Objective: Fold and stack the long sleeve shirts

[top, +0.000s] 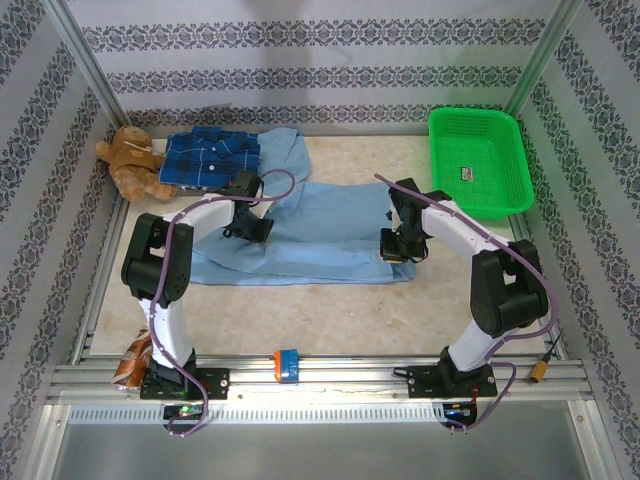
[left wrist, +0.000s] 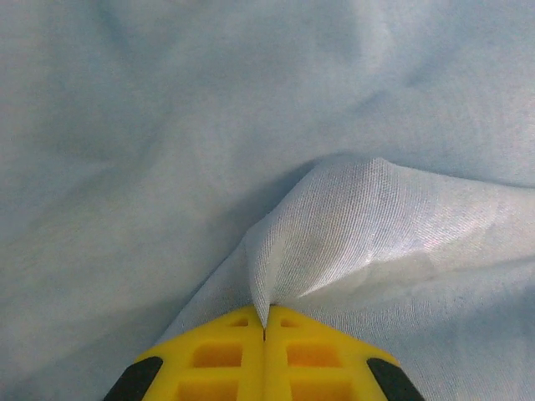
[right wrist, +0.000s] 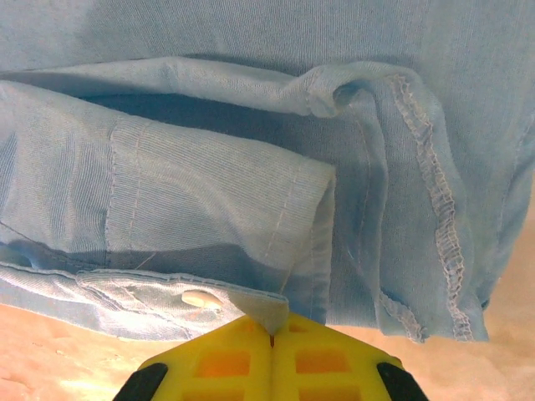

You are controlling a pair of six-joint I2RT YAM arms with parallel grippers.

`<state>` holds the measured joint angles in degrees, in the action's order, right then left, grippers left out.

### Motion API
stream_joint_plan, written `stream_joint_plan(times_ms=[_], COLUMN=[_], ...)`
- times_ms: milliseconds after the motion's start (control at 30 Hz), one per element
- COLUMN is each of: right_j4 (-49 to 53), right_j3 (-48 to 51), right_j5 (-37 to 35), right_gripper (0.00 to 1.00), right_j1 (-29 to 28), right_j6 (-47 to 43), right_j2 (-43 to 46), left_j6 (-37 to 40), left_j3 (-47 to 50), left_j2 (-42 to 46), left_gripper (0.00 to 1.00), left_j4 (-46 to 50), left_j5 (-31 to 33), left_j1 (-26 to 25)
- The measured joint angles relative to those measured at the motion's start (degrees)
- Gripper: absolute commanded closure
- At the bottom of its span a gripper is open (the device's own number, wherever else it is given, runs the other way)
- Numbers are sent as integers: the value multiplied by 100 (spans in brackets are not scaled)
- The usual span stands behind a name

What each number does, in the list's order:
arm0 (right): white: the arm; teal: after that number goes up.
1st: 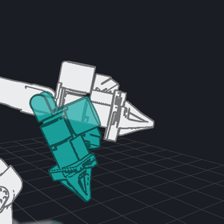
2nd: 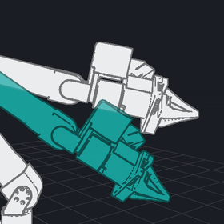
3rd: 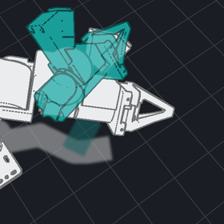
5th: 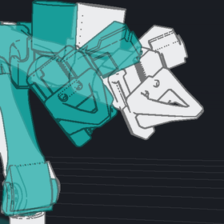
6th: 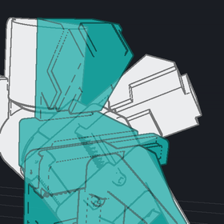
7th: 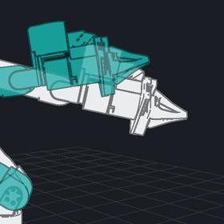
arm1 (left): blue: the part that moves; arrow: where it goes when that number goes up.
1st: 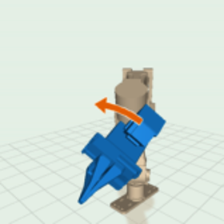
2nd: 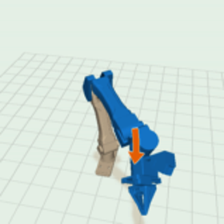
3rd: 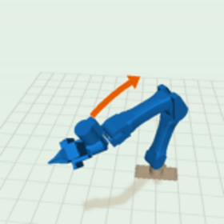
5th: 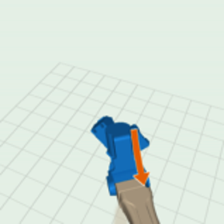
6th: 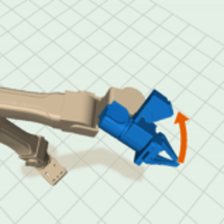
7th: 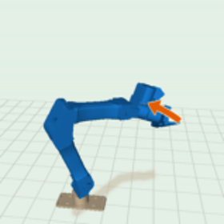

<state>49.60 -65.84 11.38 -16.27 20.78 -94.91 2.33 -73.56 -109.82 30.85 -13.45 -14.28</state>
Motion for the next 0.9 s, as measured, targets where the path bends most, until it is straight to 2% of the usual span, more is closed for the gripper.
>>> stream_joint_plan(times_ms=[333,667,700,733,767,833,900], right_j4=[114,-42,-105,-149,-214,-317,-380], right_j3=[-131,2,33,42,42,39,39], right_j5=[-2,-2,-2,-4,-9,-81,-201], right_gripper=[100,100,97,88,78,59,50], right_j1=[4,81,92,92,105,118,144], right_j6=[-22,-17,-17,-15,-7,11,22], right_j2=[-37,33,-15,-72,-166,-385,-566], left_j6=[-376,-713,-743,-763,-798,-868,-942], left_j3=[256,544,546,546,546,544,531], left_j2=[192,560,551,542,533,511,505], left_gripper=[95,92,92,90,80,48,28], left_j4=[-153,-348,-350,-354,-354,-352,-339], left_j5=[214,328,345,348,356,402,461], left_j1=[57,57,57,57,57,63,94])
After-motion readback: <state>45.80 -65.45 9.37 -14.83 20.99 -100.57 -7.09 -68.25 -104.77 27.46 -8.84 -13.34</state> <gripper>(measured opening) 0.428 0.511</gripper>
